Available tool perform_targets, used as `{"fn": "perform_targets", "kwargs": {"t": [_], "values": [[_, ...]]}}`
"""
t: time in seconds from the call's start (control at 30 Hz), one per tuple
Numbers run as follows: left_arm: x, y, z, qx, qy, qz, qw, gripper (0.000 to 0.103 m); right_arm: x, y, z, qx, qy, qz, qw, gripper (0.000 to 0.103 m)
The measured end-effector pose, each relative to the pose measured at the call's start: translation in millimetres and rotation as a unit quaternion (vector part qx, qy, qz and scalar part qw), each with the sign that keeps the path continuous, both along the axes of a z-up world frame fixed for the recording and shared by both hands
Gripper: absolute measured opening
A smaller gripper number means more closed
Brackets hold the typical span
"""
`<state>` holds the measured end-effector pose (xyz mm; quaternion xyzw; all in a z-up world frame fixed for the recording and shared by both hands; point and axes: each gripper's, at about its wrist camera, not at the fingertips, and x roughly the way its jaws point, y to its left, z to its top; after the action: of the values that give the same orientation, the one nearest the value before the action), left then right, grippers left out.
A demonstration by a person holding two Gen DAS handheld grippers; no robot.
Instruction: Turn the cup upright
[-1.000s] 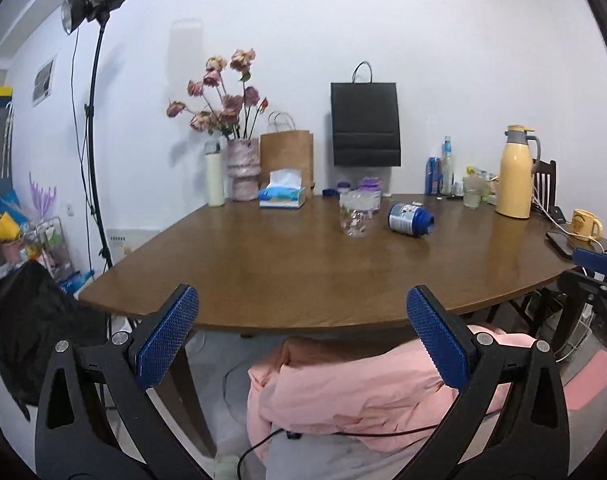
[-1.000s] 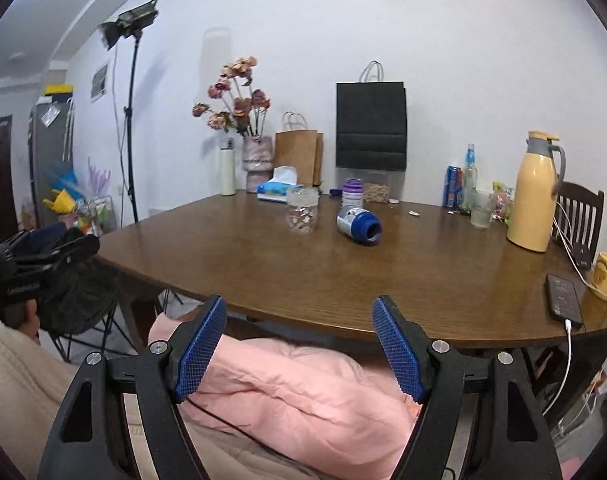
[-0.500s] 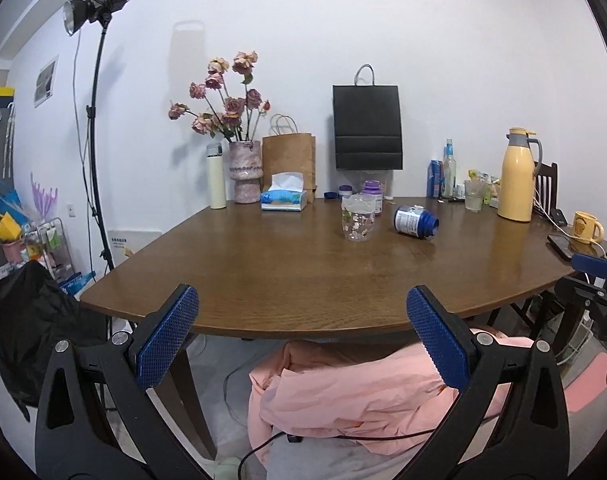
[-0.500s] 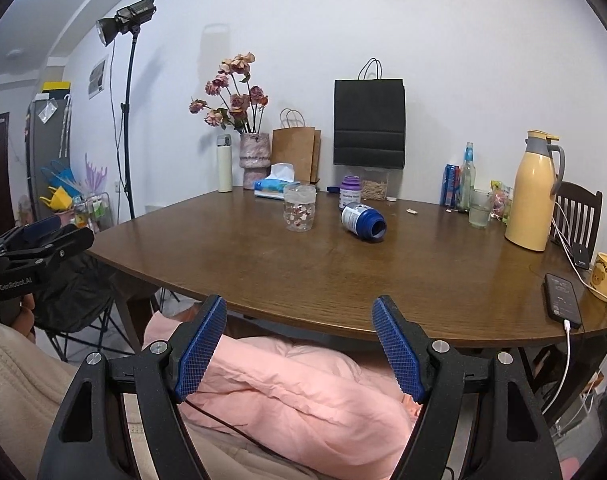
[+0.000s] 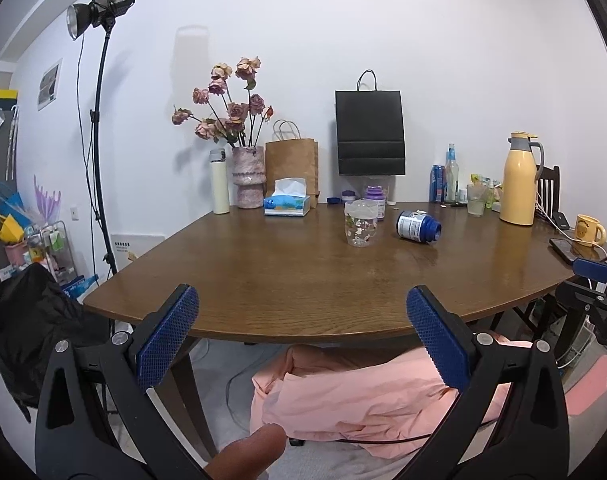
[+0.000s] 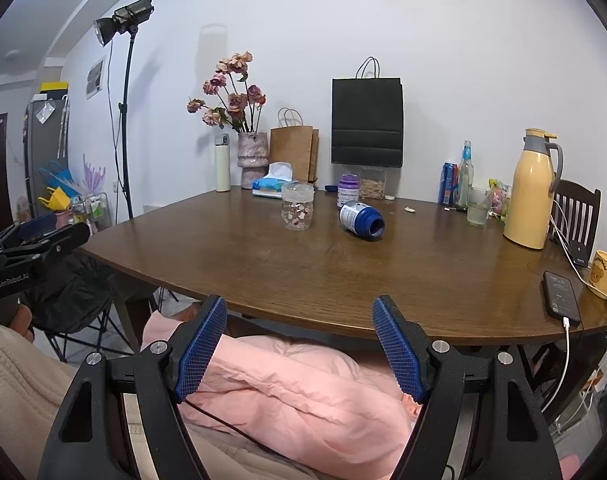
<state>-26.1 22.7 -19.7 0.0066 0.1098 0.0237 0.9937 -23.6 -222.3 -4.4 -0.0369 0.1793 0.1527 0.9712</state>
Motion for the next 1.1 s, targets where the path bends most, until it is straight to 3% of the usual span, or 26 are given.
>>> {"fn": "perform_targets", "kwargs": {"t": [1.1], "values": [[-1.1, -3.5, 1.7, 0.0, 0.002, -0.002, 1.0, 0.103, -0.5, 0.9, -2.5, 0.001, 0.006, -0.001, 1.0, 0.08]]}}
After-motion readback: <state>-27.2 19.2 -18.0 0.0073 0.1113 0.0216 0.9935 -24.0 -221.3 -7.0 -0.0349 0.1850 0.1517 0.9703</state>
